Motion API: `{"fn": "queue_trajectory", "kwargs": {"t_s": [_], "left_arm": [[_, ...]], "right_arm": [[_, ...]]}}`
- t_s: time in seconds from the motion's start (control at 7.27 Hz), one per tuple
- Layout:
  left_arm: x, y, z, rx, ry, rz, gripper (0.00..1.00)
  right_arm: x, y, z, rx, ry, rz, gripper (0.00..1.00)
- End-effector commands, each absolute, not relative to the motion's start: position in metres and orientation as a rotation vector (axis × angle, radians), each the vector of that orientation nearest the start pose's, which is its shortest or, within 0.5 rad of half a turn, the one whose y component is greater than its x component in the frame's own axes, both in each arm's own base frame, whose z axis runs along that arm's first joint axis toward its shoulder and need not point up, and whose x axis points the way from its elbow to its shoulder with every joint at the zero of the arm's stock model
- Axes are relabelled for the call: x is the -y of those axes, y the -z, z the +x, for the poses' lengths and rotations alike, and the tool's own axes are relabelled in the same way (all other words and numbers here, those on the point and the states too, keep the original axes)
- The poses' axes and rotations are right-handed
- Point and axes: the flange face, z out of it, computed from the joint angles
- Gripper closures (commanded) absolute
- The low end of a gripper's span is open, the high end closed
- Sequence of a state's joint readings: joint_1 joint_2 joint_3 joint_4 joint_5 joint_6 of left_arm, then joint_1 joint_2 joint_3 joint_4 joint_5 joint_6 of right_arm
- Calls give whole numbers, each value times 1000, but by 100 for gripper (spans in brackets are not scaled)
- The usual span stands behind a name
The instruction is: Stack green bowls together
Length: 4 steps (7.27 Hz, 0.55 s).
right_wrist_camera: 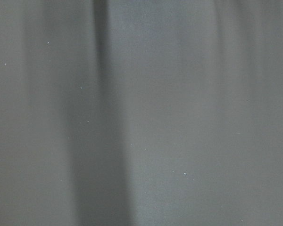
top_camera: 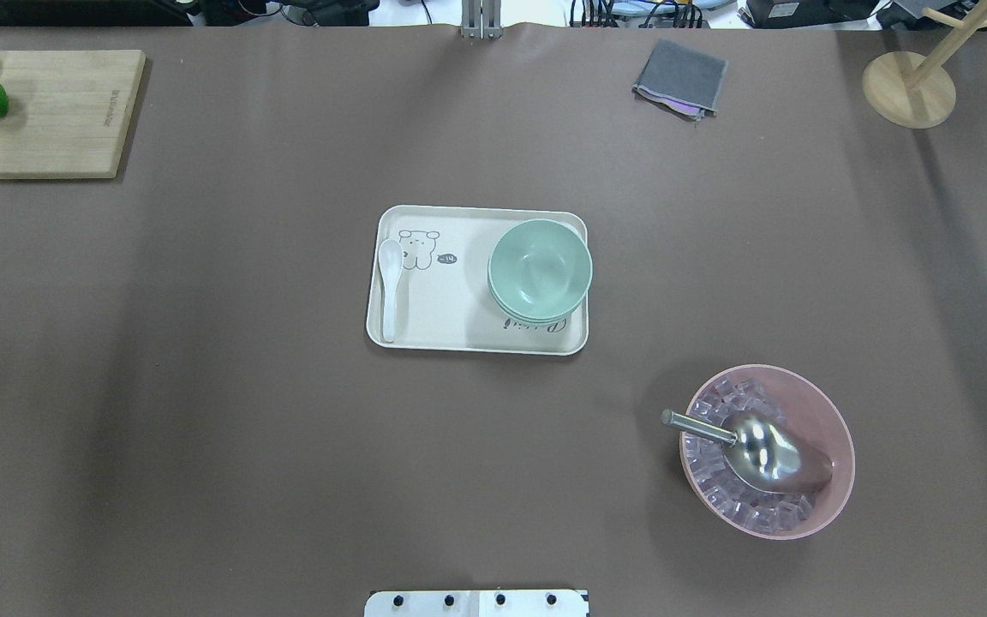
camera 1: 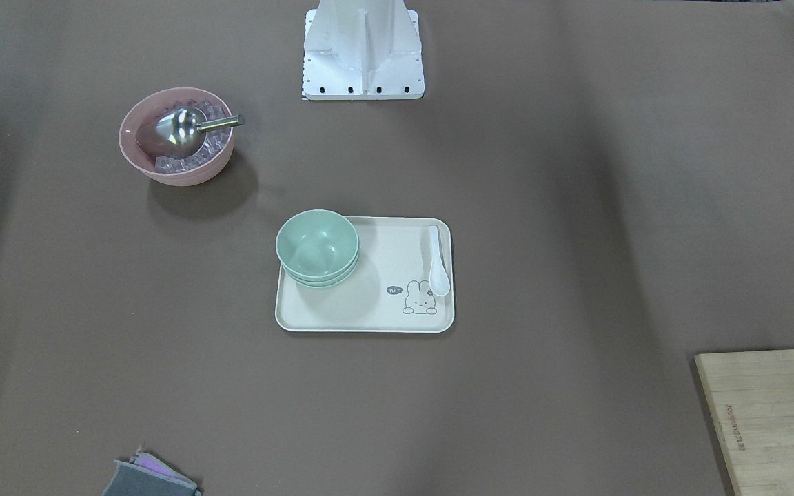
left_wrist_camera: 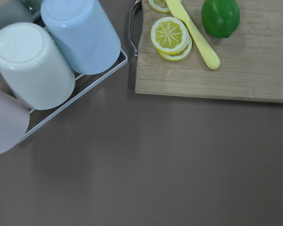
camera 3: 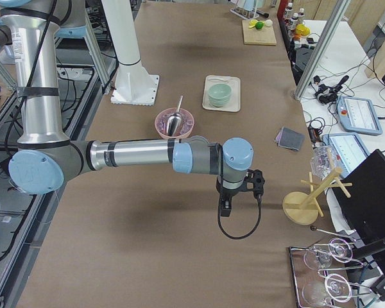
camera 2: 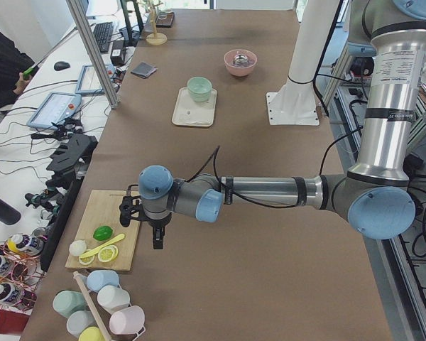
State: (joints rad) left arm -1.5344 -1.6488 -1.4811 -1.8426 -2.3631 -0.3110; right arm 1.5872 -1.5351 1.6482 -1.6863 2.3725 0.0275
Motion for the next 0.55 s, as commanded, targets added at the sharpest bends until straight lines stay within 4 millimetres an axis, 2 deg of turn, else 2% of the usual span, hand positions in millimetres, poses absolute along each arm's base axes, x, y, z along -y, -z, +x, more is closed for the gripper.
{"fn": "queue_trajectory", "kwargs": {"t_s": [0.0, 0.41], "left_arm": [[543, -630, -41, -821, 156, 107, 2], [538, -636, -41, -818, 162, 96, 2]], "right_arm": [[501, -617, 70, 801, -47, -13, 0], [501, -616, 69, 802, -47, -13, 0]]}}
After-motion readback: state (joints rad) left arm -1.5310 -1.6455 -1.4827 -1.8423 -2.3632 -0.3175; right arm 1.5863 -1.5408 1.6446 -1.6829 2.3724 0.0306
